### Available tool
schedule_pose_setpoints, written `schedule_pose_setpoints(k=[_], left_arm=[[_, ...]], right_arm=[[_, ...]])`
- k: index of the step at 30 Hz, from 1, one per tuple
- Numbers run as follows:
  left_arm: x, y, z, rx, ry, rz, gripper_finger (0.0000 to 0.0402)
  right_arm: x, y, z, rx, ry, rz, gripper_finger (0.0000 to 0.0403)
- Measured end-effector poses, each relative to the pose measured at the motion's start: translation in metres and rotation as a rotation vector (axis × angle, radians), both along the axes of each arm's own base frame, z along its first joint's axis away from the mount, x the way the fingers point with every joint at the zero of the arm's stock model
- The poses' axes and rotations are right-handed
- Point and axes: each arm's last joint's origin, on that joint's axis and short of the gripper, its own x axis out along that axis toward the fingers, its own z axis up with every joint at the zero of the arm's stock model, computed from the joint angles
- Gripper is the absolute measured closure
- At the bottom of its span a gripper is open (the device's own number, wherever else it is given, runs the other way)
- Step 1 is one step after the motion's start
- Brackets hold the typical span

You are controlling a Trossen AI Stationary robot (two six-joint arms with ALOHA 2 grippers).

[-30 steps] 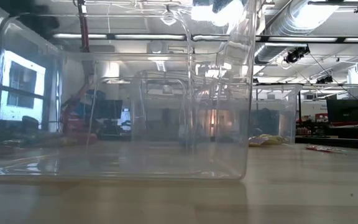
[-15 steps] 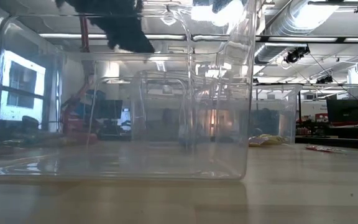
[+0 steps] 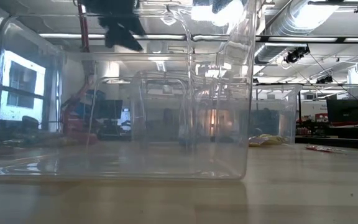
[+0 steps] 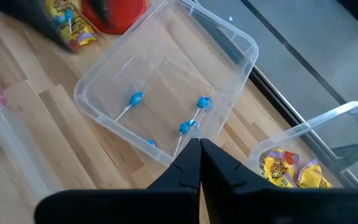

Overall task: Sort candy
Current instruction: Put the blue lollipop into the top left transparent bin

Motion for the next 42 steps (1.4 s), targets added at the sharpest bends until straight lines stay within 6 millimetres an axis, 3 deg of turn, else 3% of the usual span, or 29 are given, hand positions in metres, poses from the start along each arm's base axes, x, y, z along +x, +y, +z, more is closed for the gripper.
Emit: schedule_pose_setpoints(k=[5,8,13,17,22,27,35,42], left_arm=[[-0.049,-0.040,0.025,-0.198,0.046,-0.109,0.0167],[-0.079,-0.068,0.026,-0.228,0.165,-0.136,0.0173],[-0.117,-0.116,0.000,-0.237,0.417,-0.232,0.0181],[-0.131,-0.157,-0.036,-0.212,0.513,-0.364,0.0183],[-0.127,-0.197,-0.085,-0.150,0.478,-0.401,0.0183],[-0.114,-0.221,-0.124,-0.051,0.524,-0.454,0.0184],[-0.089,-0.254,-0.154,-0.042,0.393,-0.606,0.0184],[-0.077,-0.259,-0.174,-0.002,0.355,-0.534,0.0184]], right_arm=[[0.000,0.000,0.000,-0.001,0.001,0.001,0.0403],[0.000,0.000,0.000,-0.001,0.001,0.001,0.0403],[0.000,0.000,0.000,-0.005,0.005,0.008,0.0403],[0.000,-0.002,0.000,-0.006,0.006,0.002,0.0403],[0.001,-0.008,0.000,-0.013,0.006,-0.018,0.0403],[0.001,-0.013,0.000,-0.013,0.007,-0.035,0.0403],[0.001,-0.018,-0.001,0.004,0.017,-0.039,0.0403],[-0.001,-0.020,-0.002,0.003,0.055,-0.030,0.0403]])
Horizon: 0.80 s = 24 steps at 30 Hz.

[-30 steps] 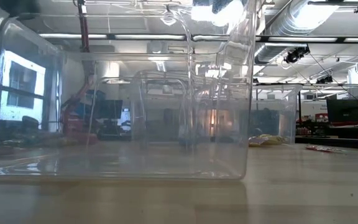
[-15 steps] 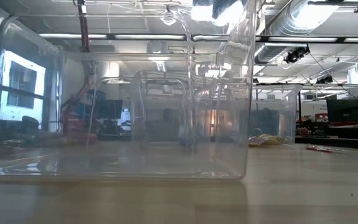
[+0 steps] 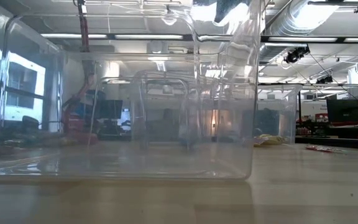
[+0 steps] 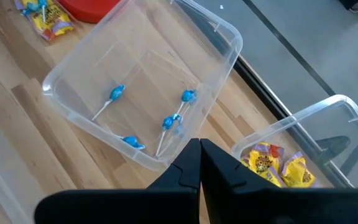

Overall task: Sort candy
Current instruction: Put the blue lollipop into the top left transparent bin

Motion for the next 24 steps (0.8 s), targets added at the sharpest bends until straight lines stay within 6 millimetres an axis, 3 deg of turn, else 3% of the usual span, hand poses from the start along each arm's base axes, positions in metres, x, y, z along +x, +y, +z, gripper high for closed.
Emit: schedule_pose_setpoints(k=[5,13,17,24], left_arm=[[0.005,-0.001,-0.010,0.008,0.012,0.055,0.0184],[0.013,-0.012,-0.001,-0.057,-0.066,0.018,0.0184],[0.013,-0.010,-0.005,-0.012,-0.063,0.008,0.0186],[0.015,-0.011,-0.014,0.000,-0.046,0.061,0.0236]], right_arm=[[-0.001,0.000,-0.001,-0.002,0.016,0.004,0.0403],[-0.001,0.000,-0.001,-0.007,0.030,0.021,0.0403],[-0.001,0.000,-0.001,-0.007,0.031,0.021,0.0403],[-0.002,0.000,-0.001,-0.006,0.035,0.017,0.0403]])
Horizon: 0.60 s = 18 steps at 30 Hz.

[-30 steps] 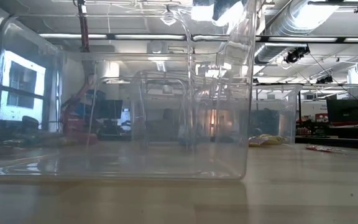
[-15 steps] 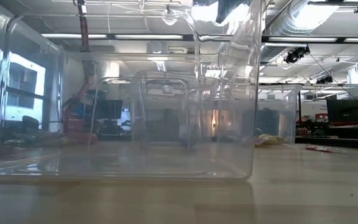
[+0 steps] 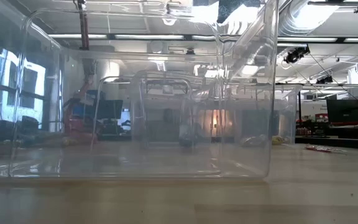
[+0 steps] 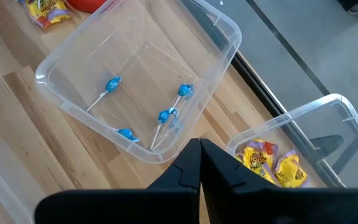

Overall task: Sort candy
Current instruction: Put the blue lollipop into the top left transparent bin

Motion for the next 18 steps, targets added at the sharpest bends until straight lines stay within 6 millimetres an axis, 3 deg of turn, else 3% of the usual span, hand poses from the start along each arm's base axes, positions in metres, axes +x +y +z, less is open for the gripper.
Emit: schedule_pose_setpoints(k=[7,12,18], left_arm=[[-0.001,0.001,0.000,-0.016,0.039,0.026,0.0355],[-0.012,0.007,0.014,-0.084,0.153,0.045,0.0357],[-0.038,0.035,0.072,-0.108,0.145,0.057,0.0357]], right_arm=[[0.000,0.000,0.000,0.000,0.000,-0.001,0.0403],[0.000,0.000,0.000,0.000,0.003,-0.002,0.0403],[0.000,0.000,0.000,0.004,-0.002,-0.009,0.0403]])
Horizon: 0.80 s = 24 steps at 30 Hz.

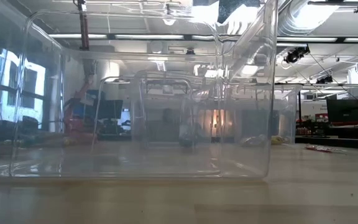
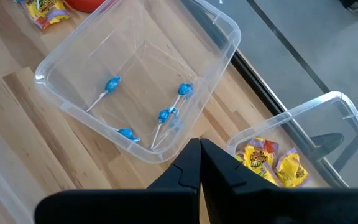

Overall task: Sort candy
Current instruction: Put the blue lollipop into the top left transparent bin

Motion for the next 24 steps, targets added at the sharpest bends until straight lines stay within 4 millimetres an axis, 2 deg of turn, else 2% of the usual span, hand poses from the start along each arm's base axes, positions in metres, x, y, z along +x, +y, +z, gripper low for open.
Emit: schedule_pose_setpoints(k=[2,5,8,11,14,17,24], left_arm=[[-0.008,0.017,0.025,-0.001,-0.093,0.057,0.0357],[-0.011,0.051,0.058,0.045,-0.323,0.210,0.0357],[-0.008,0.087,0.088,0.158,-0.601,0.371,0.0355],[0.000,0.122,0.106,0.334,-0.736,0.484,0.0353],[0.015,0.153,0.112,0.495,-0.755,0.531,0.0352],[0.040,0.180,0.112,0.581,-0.757,0.558,0.0350],[0.094,0.231,0.090,0.664,-0.737,0.549,0.0319]], right_arm=[[0.000,0.000,0.000,0.004,-0.005,-0.007,0.0403],[0.000,0.000,0.000,0.008,-0.014,-0.021,0.0403],[0.000,0.000,0.000,0.009,-0.020,-0.031,0.0403],[0.000,0.000,0.000,0.011,-0.030,-0.048,0.0403],[0.000,-0.001,0.001,0.006,-0.049,-0.075,0.0403],[0.003,-0.002,0.002,0.020,-0.098,-0.102,0.0403],[0.010,-0.002,0.006,0.030,-0.195,-0.112,0.0403]])
